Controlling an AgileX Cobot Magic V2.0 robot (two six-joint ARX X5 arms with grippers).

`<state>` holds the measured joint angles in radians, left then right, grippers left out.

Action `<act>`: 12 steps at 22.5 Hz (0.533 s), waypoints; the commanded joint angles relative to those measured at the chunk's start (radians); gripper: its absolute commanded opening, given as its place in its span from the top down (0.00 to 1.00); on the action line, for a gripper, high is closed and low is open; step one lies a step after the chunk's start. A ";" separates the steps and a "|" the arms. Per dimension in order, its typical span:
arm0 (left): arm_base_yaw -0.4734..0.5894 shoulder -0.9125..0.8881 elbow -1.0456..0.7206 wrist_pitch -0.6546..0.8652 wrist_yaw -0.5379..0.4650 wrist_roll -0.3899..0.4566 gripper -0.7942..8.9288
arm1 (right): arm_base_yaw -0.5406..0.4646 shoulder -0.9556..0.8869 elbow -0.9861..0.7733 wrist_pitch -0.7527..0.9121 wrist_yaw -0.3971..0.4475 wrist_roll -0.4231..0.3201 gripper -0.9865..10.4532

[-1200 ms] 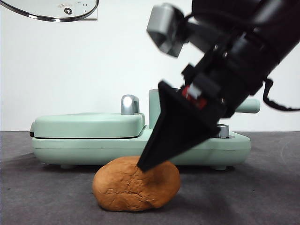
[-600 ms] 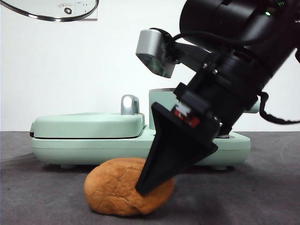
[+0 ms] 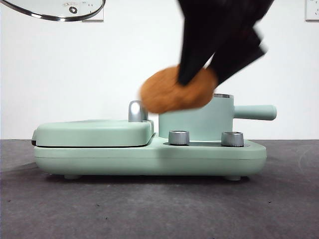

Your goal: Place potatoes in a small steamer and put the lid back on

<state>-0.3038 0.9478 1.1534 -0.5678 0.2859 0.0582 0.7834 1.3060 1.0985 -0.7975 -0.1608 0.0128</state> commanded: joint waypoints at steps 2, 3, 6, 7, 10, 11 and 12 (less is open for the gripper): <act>-0.003 -0.005 0.021 0.051 -0.002 0.005 0.91 | -0.040 0.007 0.142 -0.144 0.031 0.069 0.70; -0.003 -0.005 0.021 0.055 -0.002 0.005 0.91 | -0.060 0.008 0.179 -0.172 0.031 0.067 0.70; -0.003 -0.005 0.021 0.066 -0.002 0.004 0.91 | -0.110 0.017 0.262 -0.209 0.030 0.051 0.70; -0.003 -0.005 0.021 0.068 -0.002 0.005 0.91 | -0.131 0.023 0.289 -0.216 0.030 0.047 0.70; -0.003 -0.005 0.021 0.068 -0.002 0.004 0.91 | -0.194 0.056 0.359 -0.225 0.030 0.022 0.70; -0.003 -0.004 0.021 0.068 -0.002 0.004 0.91 | -0.212 0.071 0.379 -0.225 0.030 0.013 0.70; -0.003 -0.004 0.021 0.068 -0.002 0.004 0.91 | -0.230 0.091 0.402 -0.225 0.029 0.002 0.70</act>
<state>-0.3038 0.9478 1.1534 -0.5308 0.2859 0.0589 0.5575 1.3640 1.4734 -1.0218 -0.1337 0.0402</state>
